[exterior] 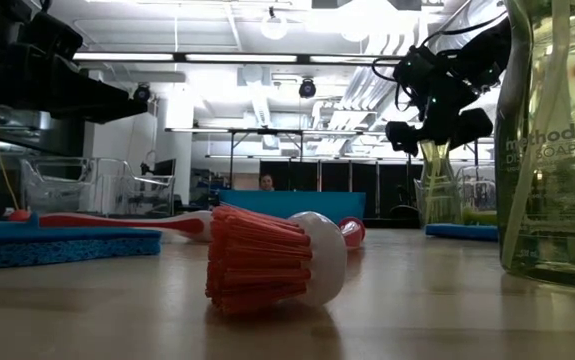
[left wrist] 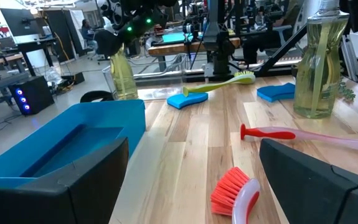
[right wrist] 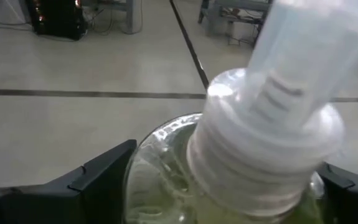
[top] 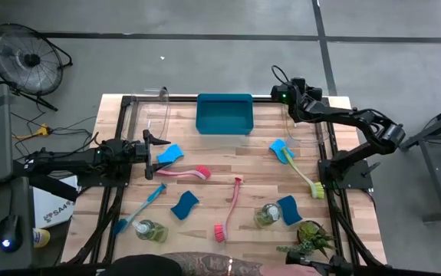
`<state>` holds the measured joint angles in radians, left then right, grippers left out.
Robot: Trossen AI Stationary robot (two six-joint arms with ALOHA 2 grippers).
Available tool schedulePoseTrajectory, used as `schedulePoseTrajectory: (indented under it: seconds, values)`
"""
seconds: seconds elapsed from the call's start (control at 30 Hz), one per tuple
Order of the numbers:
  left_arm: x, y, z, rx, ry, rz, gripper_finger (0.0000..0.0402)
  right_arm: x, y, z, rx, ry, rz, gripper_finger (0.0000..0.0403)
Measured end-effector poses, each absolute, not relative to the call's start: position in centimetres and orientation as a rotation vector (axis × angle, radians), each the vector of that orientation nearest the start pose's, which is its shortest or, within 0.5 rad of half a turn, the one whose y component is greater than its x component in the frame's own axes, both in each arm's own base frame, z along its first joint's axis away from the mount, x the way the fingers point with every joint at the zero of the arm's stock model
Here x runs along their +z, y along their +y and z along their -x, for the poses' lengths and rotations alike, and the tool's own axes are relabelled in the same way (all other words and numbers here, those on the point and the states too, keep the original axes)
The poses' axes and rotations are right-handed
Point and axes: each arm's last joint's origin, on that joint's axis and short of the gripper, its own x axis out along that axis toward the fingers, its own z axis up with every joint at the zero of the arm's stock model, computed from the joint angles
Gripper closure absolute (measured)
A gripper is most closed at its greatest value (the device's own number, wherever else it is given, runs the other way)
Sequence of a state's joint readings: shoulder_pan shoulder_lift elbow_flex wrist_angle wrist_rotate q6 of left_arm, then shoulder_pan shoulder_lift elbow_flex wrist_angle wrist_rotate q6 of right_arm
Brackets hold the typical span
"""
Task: Pick & Place Kitchen Sink Supplies
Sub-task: Put the top green dish soap into the right transparent bin
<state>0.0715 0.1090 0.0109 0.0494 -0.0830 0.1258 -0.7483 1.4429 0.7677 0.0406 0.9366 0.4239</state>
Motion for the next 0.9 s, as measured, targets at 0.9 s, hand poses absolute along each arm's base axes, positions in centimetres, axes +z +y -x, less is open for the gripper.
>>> schedulePoseTrajectory:
  seconds: [0.9]
  values:
    - [16.3,1.0,-10.3,0.151,0.058,-0.126,0.0046,23.3,-16.8,-17.6,-1.635,0.434,-0.332,0.0006]
